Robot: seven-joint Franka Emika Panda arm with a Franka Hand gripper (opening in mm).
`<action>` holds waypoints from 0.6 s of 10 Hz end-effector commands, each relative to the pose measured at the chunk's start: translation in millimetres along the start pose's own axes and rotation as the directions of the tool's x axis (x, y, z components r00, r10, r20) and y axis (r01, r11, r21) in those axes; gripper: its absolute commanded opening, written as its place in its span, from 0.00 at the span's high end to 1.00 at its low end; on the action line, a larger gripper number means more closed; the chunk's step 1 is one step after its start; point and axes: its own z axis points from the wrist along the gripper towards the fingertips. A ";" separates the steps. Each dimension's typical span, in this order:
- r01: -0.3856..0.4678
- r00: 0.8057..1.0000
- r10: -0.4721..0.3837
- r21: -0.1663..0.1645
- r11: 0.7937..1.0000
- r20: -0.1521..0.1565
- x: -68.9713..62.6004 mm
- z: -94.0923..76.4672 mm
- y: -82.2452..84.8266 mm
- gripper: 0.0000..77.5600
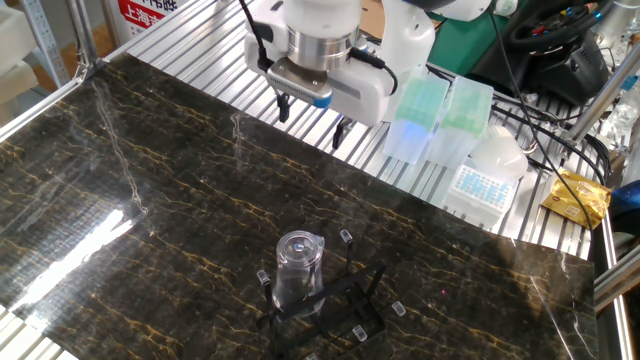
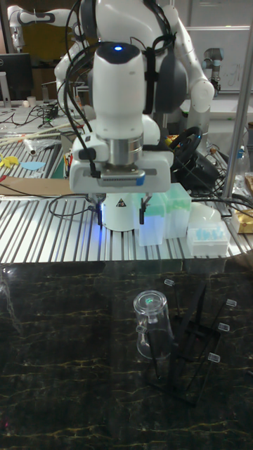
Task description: Put the cup on the cup rack
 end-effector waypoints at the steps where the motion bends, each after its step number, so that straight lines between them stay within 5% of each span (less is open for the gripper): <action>1: -0.002 1.000 0.002 0.013 1.000 -0.001 4.1 -14.8 -10.2 0.00; 6: -0.019 1.000 0.019 0.009 1.000 -0.004 11.2 -19.5 -15.5 0.00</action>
